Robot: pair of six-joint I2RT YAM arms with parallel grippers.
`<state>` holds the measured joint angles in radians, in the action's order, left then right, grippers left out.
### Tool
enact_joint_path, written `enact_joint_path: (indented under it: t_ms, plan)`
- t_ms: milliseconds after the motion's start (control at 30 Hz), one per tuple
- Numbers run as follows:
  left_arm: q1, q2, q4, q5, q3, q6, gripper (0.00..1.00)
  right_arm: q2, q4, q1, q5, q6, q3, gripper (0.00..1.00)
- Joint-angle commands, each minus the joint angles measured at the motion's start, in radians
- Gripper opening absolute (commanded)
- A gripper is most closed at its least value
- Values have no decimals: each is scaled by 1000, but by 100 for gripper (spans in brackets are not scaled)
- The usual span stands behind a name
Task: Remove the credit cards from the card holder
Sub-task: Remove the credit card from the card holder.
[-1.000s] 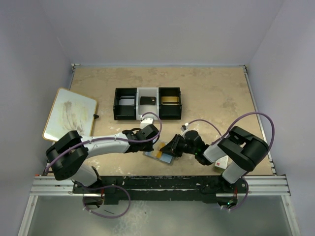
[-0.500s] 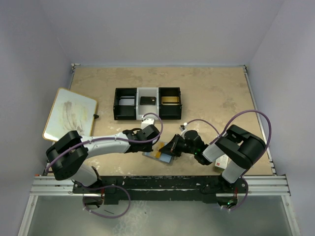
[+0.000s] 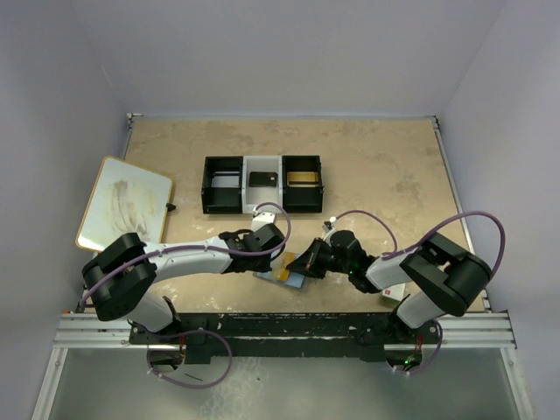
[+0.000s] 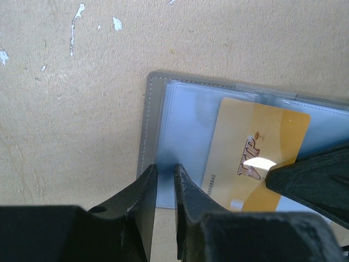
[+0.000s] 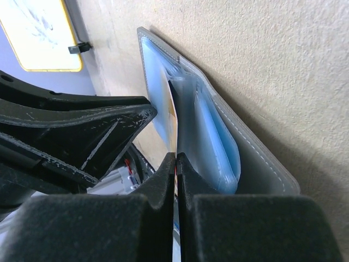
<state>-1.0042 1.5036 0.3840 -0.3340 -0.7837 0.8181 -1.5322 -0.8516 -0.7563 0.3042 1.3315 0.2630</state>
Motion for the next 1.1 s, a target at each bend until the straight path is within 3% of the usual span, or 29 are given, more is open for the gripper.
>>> enact_joint_path:
  t_ms: [0,133,267,467,700,900,1067]
  plan:
    - [-8,-10,25,-35,-6,4,16,23,64,8,-36,-36,10,0]
    - [-8,-35,35,-58,-21,24,20,0,64,9,-29,-45,25,0]
    - [-8,-65,20,-67,-66,7,29,-14,86,10,-48,-33,30,1]
    - [-10,-14,-38,-5,-124,-21,31,-27,96,11,-50,-31,41,6]
    - [-20,34,-100,44,-38,-6,18,-38,60,12,-48,-11,27,10]
    - [-20,28,-126,62,20,17,14,-80,8,12,-16,-2,29,14]
    - [-20,35,-115,67,31,22,12,-68,-107,12,-29,32,-25,27]
